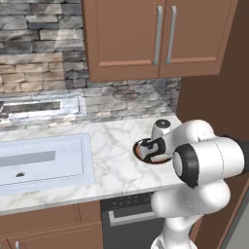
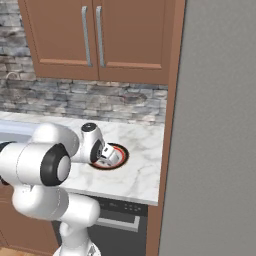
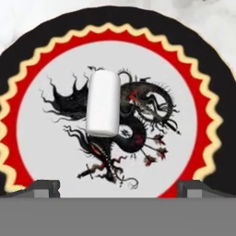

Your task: Pick up the marshmallow and place it in the cup of hot chocolate on the dining counter.

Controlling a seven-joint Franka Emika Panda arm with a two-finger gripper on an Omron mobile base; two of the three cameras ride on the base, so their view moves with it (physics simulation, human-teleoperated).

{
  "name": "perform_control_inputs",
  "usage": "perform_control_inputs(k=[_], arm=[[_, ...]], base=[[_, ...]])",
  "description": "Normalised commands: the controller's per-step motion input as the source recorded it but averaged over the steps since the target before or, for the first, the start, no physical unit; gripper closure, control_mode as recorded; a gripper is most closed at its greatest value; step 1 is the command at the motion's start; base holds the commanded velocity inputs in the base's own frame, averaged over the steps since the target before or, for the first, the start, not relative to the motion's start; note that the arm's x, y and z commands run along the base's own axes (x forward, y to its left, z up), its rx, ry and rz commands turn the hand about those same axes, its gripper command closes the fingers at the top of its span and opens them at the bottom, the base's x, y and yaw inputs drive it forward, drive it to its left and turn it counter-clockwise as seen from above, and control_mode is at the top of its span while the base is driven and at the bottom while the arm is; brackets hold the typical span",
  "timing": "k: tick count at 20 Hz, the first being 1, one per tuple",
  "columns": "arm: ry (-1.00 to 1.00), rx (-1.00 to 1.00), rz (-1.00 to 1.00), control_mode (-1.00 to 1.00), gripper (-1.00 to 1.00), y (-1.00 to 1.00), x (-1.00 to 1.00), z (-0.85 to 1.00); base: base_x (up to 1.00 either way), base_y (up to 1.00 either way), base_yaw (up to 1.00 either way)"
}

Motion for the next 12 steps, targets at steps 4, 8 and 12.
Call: perform_control_inputs(k=[4,8,12], arm=[[0.0,0.0,0.0,-1.0,-1.0,0.0,0.13,-0.08],[0.0,0.0,0.0,-1.0,-1.0,0.0,0.2,-0.01],[0.0,0.0,0.0,-1.0,-1.0,0.0,0.24,0.0]], base=[[0.0,0.0,0.0],[0.0,0.0,0.0],[0.0,0.0,0.0]])
